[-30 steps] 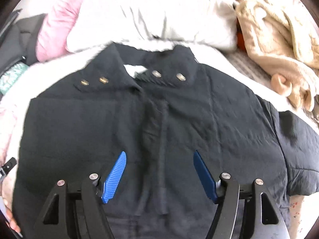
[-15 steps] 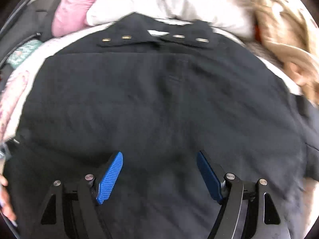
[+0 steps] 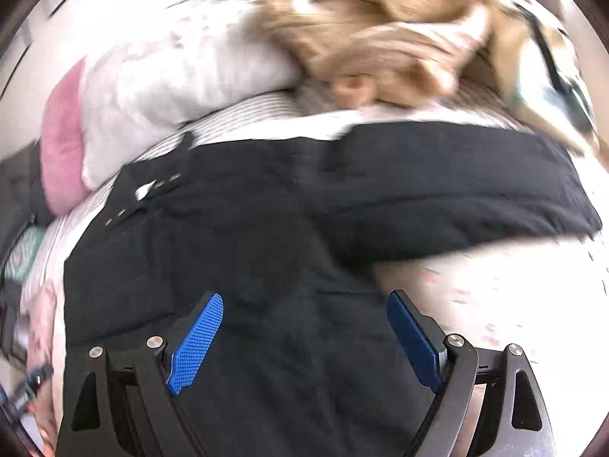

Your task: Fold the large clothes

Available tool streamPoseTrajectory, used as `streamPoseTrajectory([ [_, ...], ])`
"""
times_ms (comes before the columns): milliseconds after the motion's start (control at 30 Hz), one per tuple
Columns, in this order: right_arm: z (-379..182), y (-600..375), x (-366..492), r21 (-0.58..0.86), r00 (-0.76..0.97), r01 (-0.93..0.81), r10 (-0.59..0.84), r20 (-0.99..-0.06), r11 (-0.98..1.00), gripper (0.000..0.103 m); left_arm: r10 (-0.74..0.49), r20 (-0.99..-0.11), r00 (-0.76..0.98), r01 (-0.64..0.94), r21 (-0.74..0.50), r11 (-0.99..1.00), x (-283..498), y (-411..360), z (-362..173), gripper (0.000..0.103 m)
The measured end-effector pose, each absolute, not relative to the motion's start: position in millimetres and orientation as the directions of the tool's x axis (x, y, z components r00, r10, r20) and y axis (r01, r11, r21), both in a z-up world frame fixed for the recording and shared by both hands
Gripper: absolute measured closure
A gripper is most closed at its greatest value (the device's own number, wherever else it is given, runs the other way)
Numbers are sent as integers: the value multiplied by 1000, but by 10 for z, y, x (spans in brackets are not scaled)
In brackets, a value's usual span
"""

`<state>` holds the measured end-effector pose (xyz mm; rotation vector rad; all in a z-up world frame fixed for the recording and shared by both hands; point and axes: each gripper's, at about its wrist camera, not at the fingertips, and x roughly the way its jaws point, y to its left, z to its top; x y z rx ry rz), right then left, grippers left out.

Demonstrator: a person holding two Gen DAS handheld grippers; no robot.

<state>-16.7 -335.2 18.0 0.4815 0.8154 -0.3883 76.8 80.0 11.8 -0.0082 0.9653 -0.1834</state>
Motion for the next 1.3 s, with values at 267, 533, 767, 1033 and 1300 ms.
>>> streamPoseTrajectory([
  [267, -119, -4175, -681, 289, 559, 653, -188, -808, 700, 14, -317, -827, 464, 217, -241, 946, 581, 719, -119, 1],
  [533, -139, -4767, -1108, 381, 578, 746, -248, -777, 547, 14, -474, -738, 480, 228, -416, 880, 588, 679, -91, 1],
  [767, -216, -5146, -1236, 451, 608, 762, -277, -744, 464, 14, -515, -705, 487, 252, -451, 856, 627, 600, -46, 1],
  [1033, -263, -5382, -1143, 524, 683, 718, -318, -658, 458, 14, -474, -719, 508, 250, -404, 880, 677, 564, -64, 1],
  [1300, -241, -5406, -1017, 508, 687, 714, -341, -642, 481, 40, -427, -741, 519, 210, -374, 904, 772, 574, -103, 1],
])
